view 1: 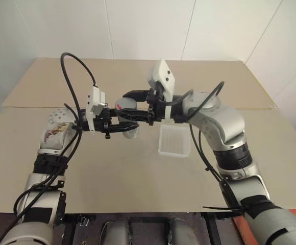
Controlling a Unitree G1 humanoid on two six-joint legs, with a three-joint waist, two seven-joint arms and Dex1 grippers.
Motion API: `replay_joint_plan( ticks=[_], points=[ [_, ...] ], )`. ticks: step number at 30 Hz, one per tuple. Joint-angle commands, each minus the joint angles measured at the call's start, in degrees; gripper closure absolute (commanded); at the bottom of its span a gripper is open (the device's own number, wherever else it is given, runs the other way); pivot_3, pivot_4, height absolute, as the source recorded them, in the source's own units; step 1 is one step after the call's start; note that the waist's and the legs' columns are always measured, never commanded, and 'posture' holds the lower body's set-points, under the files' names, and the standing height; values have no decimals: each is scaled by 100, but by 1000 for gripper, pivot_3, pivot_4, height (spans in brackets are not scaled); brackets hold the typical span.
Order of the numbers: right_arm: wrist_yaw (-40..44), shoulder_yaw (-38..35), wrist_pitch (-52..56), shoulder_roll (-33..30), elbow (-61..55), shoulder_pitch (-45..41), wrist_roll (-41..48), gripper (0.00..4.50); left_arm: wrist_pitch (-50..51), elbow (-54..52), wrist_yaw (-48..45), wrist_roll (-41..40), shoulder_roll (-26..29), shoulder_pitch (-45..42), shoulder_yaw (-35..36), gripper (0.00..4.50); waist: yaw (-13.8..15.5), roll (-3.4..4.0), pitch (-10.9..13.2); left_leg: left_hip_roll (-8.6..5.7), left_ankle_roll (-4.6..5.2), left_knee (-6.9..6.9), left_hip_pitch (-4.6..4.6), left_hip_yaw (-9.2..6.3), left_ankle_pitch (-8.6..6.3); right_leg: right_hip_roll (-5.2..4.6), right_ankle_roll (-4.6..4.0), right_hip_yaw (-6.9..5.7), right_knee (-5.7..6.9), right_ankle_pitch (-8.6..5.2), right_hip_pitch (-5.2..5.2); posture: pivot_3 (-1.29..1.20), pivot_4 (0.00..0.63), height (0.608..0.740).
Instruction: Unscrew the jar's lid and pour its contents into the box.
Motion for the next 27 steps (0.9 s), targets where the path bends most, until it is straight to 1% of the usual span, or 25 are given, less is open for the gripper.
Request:
replay_joint_plan(
  ticks=[1, 4, 5, 7, 9, 11, 16, 18, 20, 22, 25, 26, 27],
  points=[
    [-337, -916, 530, 69, 10, -490, 644, 1744, -173, -31, -121, 110, 79, -13, -74, 2570, 1, 0, 0, 0, 0, 0, 0, 0, 0, 0, 0, 0, 0, 0, 0, 0, 150, 740],
    [-593, -1465, 958, -20, 136, -710, 1047, 1744, -280, 38, -139, 185, 54, 19, -107, 2570, 14, 0, 0, 0, -1, 0, 0, 1, 0, 0, 0, -1, 1, 0, 0, 0, 150, 740],
    [-687, -1548, 961, -75, 115, -693, 1036, 1744, -308, 69, -111, 203, 32, 7, -96, 2570, 16, 0, 0, 0, -1, -1, -1, 1, 0, 0, 0, -1, -1, 0, 1, 0, 150, 740],
    [-901, -1561, 674, -276, -56, -420, 732, 1744, -356, 134, -13, 219, -30, -45, -51, 2570, 16, 0, 0, 0, 1, -2, 0, 1, 0, 0, 0, -3, -5, 0, 3, 0, 150, 740],
    [-1095, -1518, 192, -586, -294, 138, 270, 1744, -391, 167, 152, 222, -107, -104, -1, 2570, 27, 0, 0, 0, 3, -1, 0, 2, -2, 0, 0, -3, -7, 0, 6, 0, 150, 740],
    [-1292, -1607, -14, -877, -456, 731, -17, 1744, -442, 168, 375, 262, -198, -138, 33, 2570, 62, 0, 0, -3, 4, 0, -2, 10, -2, -2, 1, -4, -9, 0, 7, 0, 150, 740],
    [-1879, -1737, -799, -1509, -617, 2531, -1001, 1744, -583, 150, 846, 363, -430, -127, 33, 2570, 96, 0, 0, -5, 5, -2, -9, 31, -3, -6, 3, -1, -13, 1, 0, 0, 150, 740],
    [-2195, -1821, -1121, -1490, -467, 3134, -1289, 1744, -663, 193, 1013, 448, -516, -127, 5, 2570, 94, 0, 0, -4, 5, -2, -8, 37, -3, -5, 3, -1, -14, 0, 0, 0, 150, 740],
    [-2460, -1870, -1168, -1369, -272, 3479, -1419, 1744, -740, 256, 1118, 520, -580, -160, -19, 2570, 52, 0, 0, -3, 4, -2, -5, 40, -2, -5, 3, 2, -13, 0, 1, 0, 150, 740],
    [-2621, -1747, -1276, -1285, -62, 3662, -1617, 1744, -846, 329, 1272, 633, -644, -205, -50, 2570, 2, 0, 0, -4, 3, -2, 2, 44, -2, -5, 3, 9, -19, 0, 0, 0, 150, 740],
    [-2633, -1522, -1352, -1246, 154, 3771, -1822, 1744, -988, 423, 1485, 797, -759, -264, -97, 2570, -22, 0, 0, -4, 3, -2, 14, 43, -1, -5, 3, 14, -21, 0, 2, 0, 150, 740],
    [-2586, -1492, -1319, -1249, 166, 3778, -1816, 1028, -1036, 438, 1549, 850, -791, -280, -119, 2570, -22, 0, 0, -4, 3, -2, 17, 41, -1, -5, 3, 16, -20, 0, 3, 0, 150, 740],
    [-2544, -1484, -1282, -1259, 144, 3776, -1805, 831, -1115, 443, 1593, 900, -823, -292, -141, 2570, -15, 0, 0, -4, 4, -2, 19, 37, -1, -5, 3, 16, -20, 0, 4, 0, 150, 740]
  ],
)
